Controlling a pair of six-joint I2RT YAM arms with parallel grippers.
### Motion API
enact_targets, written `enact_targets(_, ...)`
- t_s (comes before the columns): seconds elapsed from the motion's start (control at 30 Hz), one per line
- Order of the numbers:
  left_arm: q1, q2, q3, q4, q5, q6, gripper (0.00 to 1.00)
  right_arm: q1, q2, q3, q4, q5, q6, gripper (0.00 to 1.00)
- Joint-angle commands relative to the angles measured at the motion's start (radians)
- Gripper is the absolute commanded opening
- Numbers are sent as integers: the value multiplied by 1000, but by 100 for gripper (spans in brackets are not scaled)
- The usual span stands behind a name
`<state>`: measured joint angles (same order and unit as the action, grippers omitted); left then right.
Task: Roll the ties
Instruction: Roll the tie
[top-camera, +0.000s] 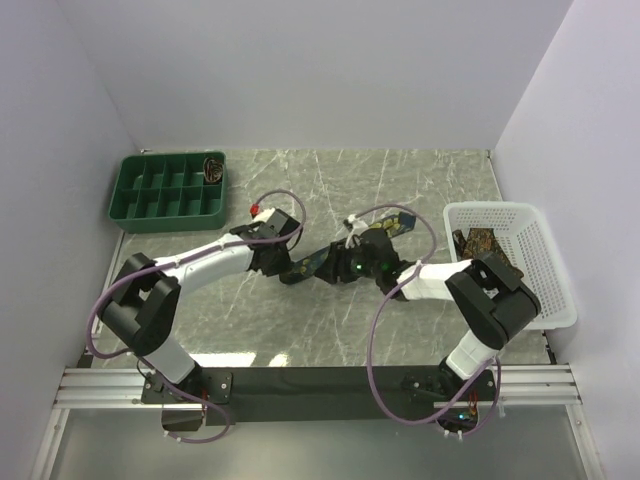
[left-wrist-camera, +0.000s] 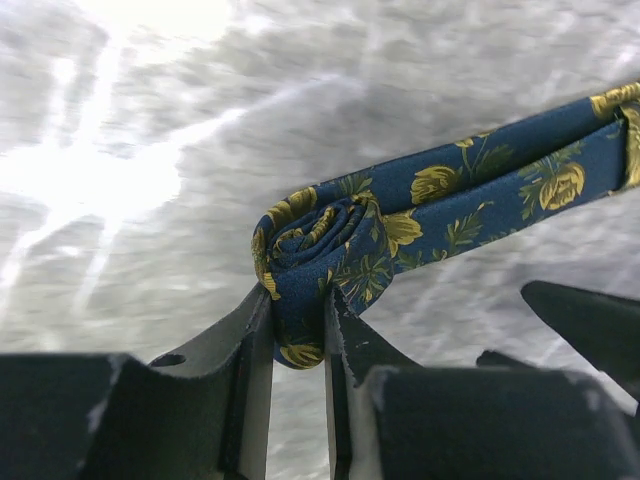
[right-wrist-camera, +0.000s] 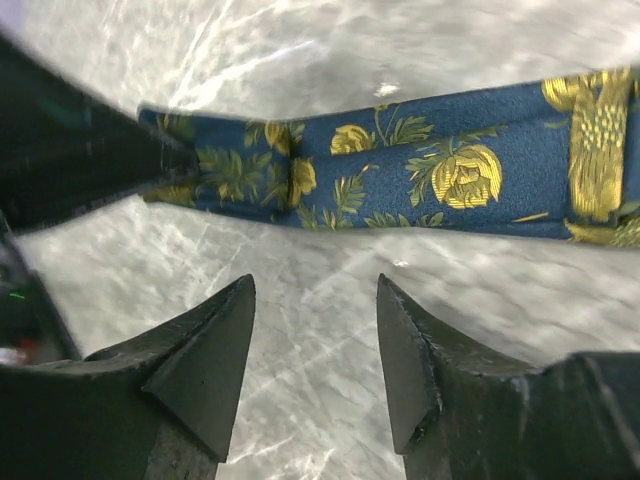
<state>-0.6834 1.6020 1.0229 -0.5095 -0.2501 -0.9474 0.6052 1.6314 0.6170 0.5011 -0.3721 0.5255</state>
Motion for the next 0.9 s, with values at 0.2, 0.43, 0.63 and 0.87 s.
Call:
enact_targets(0.2,97,-16,57,-159,21,113,1,87,83,170,-145,262,-72,45)
enact_targets(0.43,142,-48,0,-121,57,85,1,85,163,219,-228,237,51,33)
enact_targets(0.63,179,-51,-17,-103,86,76,1,67,224,269,-265,210,148,33)
enact_targets(0.87,223,-89,-41,-101,121,32,1,-15,344,476,-386,162,149,36)
